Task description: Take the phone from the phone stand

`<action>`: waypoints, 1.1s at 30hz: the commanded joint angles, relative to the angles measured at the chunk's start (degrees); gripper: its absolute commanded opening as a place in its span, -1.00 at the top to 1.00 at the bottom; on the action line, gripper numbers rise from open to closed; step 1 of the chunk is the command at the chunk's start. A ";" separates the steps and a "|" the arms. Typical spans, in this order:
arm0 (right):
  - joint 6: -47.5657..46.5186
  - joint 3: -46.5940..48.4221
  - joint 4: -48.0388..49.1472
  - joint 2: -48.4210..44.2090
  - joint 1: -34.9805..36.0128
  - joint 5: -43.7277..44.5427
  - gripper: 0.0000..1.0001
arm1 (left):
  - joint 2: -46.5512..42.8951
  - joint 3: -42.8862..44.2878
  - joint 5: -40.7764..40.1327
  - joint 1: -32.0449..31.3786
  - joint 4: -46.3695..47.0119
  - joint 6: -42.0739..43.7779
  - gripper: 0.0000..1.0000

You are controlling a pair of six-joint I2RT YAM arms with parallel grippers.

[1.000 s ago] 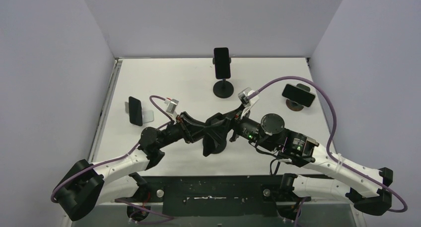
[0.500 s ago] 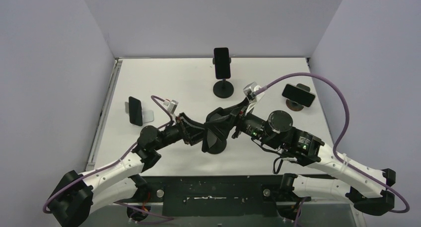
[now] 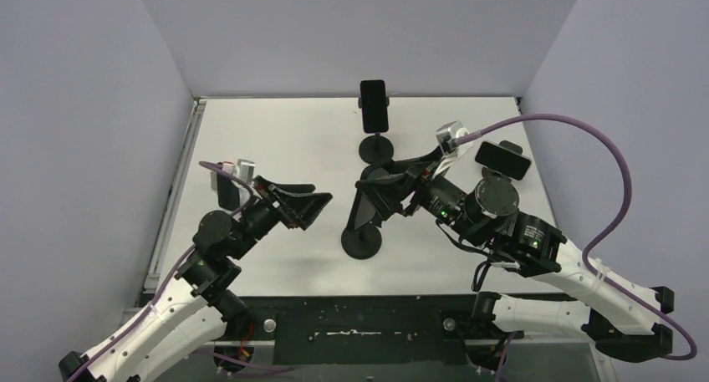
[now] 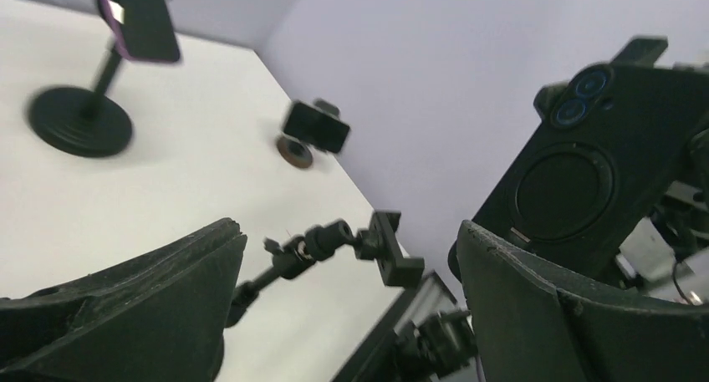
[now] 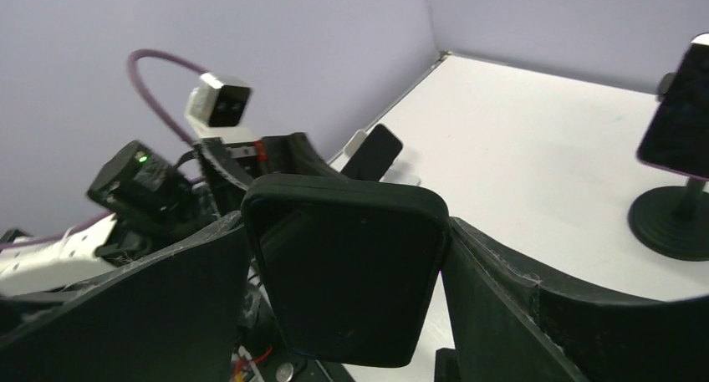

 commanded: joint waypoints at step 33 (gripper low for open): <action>2.76 19.17 -4.70 17.27 -0.11 14.11 1.00 | 11.59 27.32 10.39 0.49 -23.69 28.63 -0.42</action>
